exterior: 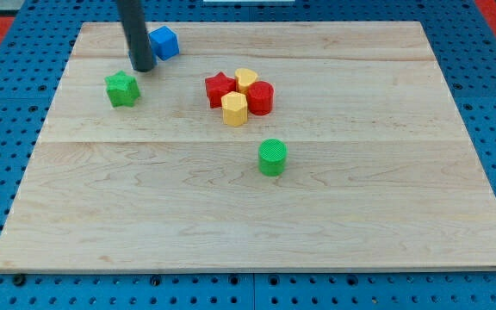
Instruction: Slide green star to blue triangle
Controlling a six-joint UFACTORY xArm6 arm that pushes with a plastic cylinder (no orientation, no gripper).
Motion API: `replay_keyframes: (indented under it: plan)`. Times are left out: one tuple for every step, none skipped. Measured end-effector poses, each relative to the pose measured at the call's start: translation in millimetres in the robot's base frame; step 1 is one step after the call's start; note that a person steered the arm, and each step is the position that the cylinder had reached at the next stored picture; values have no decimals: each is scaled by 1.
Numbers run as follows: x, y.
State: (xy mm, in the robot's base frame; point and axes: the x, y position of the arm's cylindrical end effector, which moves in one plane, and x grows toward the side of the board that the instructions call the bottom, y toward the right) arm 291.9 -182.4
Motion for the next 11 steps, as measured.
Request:
replay_keyframes:
  plan:
    - [-6, -44]
    - [44, -58]
    - [95, -27]
    - [93, 33]
    - [47, 24]
    - [101, 18]
    - [96, -46]
    - [66, -28]
    - [29, -25]
    - [40, -12]
    - [71, -12]
